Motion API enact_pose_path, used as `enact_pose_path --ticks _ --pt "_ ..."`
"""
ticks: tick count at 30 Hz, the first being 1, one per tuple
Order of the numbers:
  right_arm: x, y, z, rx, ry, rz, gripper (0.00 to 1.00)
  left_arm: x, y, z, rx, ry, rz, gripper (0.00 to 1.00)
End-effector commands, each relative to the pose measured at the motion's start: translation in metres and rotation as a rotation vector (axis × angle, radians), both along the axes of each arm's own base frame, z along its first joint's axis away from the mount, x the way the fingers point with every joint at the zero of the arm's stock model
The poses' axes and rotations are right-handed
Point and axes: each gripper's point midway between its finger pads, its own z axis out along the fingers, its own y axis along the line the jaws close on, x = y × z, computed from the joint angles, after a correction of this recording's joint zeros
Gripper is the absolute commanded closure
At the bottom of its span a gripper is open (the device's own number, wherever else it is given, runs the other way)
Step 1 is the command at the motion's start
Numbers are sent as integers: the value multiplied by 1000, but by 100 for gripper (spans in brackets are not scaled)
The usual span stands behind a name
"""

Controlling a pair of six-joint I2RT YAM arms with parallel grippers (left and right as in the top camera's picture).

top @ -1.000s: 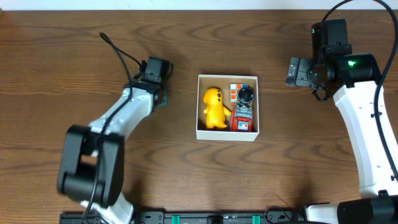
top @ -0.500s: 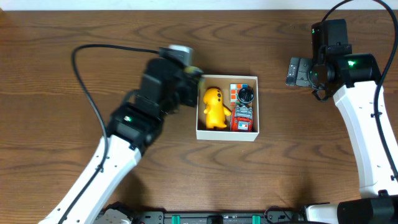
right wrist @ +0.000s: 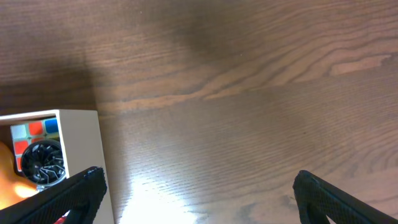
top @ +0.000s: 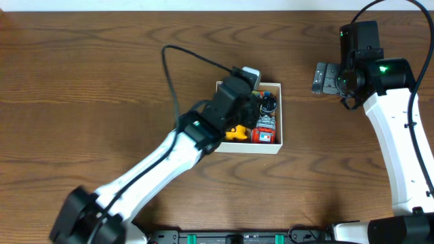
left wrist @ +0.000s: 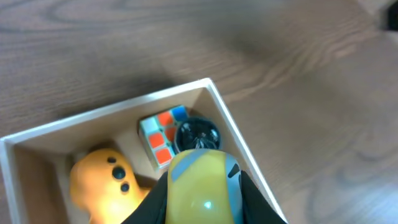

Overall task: Pack container
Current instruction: 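Carry the yellow ball into the box and lower it, then open the left gripper and lift it out of the box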

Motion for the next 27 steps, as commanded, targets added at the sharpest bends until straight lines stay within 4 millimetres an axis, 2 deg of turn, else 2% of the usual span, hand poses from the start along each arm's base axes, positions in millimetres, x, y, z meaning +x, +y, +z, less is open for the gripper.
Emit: enact_pose_path --ticks 1,5,9,11,12,14,18,22,27 --pt "1 -3 8 -5 -22 -8 1 23 3 -8 29 -46 71 89" --pt "1 -3 8 -5 -22 -8 1 44 17 -22 89 -87 175 89" --pt "1 -3 8 -6 -22 -8 1 51 26 -35 124 -73 205 88" --pt "1 -3 8 -5 -21 -8 1 51 26 -39 130 -66 206 78" --pt "1 -3 8 -6 -22 -8 1 51 26 -40 130 -65 206 67" --pt "1 -3 8 -6 -22 -8 1 51 26 -39 130 -65 206 60" --pt "1 -3 8 -6 -22 -9 1 51 26 -39 130 -65 205 34" --pt "1 -3 8 -6 -22 -9 1 51 26 -39 130 -65 205 28" --pt "1 -3 8 -6 -22 -9 1 51 26 -38 128 -67 206 26"
